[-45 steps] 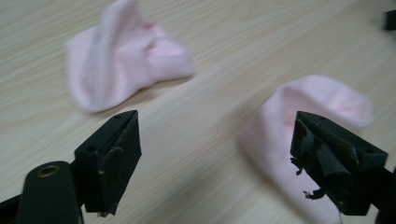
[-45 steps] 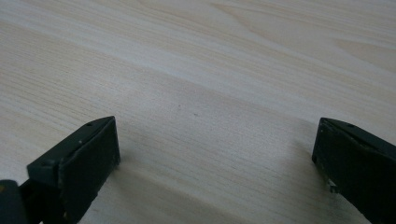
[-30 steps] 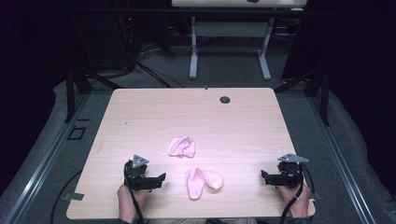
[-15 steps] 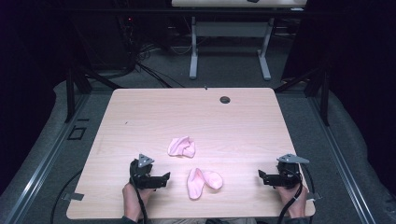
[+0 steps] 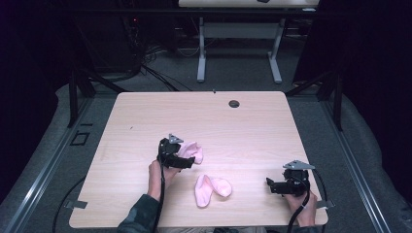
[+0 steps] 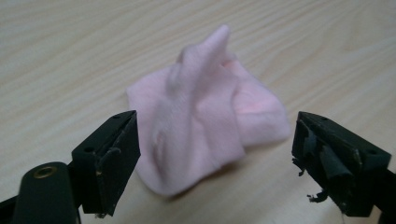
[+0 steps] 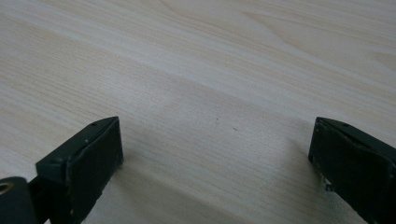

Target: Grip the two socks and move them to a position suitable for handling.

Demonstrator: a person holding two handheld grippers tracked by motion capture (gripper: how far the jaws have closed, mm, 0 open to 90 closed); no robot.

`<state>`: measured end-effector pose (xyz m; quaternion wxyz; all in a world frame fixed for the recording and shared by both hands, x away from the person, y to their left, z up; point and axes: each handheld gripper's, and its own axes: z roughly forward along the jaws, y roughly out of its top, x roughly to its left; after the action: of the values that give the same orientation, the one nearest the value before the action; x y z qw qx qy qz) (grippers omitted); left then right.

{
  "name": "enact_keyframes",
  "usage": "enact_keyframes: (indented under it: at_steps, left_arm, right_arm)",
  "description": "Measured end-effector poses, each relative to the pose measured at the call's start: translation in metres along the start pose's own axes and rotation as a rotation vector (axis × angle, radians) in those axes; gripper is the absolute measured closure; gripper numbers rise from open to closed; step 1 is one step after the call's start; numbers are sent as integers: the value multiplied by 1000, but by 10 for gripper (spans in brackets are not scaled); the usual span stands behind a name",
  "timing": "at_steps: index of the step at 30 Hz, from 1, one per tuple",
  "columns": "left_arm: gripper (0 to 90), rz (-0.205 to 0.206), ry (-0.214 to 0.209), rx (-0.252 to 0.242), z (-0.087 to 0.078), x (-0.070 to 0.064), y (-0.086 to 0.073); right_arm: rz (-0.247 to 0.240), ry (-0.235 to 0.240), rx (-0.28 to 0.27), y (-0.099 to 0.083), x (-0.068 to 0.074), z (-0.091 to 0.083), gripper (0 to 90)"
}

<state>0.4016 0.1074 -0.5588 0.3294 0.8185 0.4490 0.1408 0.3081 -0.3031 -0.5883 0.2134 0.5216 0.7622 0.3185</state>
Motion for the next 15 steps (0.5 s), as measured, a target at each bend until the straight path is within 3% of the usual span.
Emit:
enact_keyframes:
  at_steps: [7,9,12,15]
  left_arm:
    - [381,7,14,52,18,-1,6]
    - [434,4,32,43,19,0,5]
    - [606,15,51,33,19,1,5]
    - [766,27,43,32,19,1,6]
  right_arm:
    - [7,-4,-4,0,-1,0,36]
    - [9,-5,-4,0,-1,0,40]
    - [14,-6,-6,0,-2,0,49]
    - [17,-4,-8,0,-2,0,52]
